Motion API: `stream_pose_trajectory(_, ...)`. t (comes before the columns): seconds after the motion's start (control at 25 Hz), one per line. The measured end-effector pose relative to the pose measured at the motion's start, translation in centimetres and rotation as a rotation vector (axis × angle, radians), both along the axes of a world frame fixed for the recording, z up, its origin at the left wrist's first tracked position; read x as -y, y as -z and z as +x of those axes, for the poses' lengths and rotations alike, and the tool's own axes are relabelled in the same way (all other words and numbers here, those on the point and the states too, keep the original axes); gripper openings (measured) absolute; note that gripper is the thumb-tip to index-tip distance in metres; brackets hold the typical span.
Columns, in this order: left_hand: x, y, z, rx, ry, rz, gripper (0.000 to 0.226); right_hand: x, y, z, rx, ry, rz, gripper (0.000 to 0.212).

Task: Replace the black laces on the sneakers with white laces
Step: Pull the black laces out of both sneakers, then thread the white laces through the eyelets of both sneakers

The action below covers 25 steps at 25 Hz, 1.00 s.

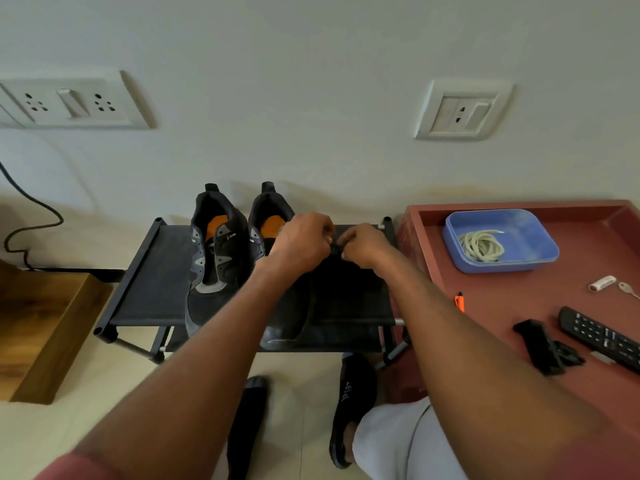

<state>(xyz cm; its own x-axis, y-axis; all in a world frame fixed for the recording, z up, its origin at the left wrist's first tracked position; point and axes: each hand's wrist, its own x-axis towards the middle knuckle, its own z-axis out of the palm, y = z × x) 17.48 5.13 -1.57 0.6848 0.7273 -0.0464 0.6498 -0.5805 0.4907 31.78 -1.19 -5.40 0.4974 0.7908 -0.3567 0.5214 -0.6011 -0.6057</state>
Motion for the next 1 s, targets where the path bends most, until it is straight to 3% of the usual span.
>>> stream_pose_trajectory(0.12, 0.0, -0.2, -0.5, 0.038, -0.025, 0.017, 0.025, 0.7, -2.1, 0.5, 0.003, 0.195, 0.168, 0.029)
stream_pose_trajectory(0.28, 1.4, -1.4, 0.1, 0.154, 0.01, 0.018, 0.017, 3.1, -4.6, -0.1, -0.076, 0.352, 0.336, 0.025)
stream_pose_trajectory(0.48, 5.3, -2.7, 4.3, 0.336, 0.088, -0.065, 0.03, 9.1, -8.0, 2.0, 0.107, 0.679, 0.565, 0.024)
stream_pose_trajectory(0.56, 7.4, -2.4, 6.7, 0.312, 0.194, -0.063, 0.042, 12.0, -7.8, 4.4, 0.228, 0.733, 0.486, 0.022)
stream_pose_trajectory(0.72, 11.0, -0.9, 10.5, 0.113, 0.443, 0.029, 0.06, 14.5, -5.1, 10.5, 0.47, 0.503, 0.106, 0.021)
stream_pose_trajectory(0.88, 12.3, 0.3, 12.2, -0.04, 0.523, 0.11, 0.068, 13.5, -2.8, 14.3, 0.466, 0.365, -0.185, 0.043)
stream_pose_trajectory(1.0, 12.1, 0.5, 12.6, -0.057, 0.525, 0.071, 0.072, 12.5, -2.2, 15.3, 0.43, 0.361, -0.213, 0.032)
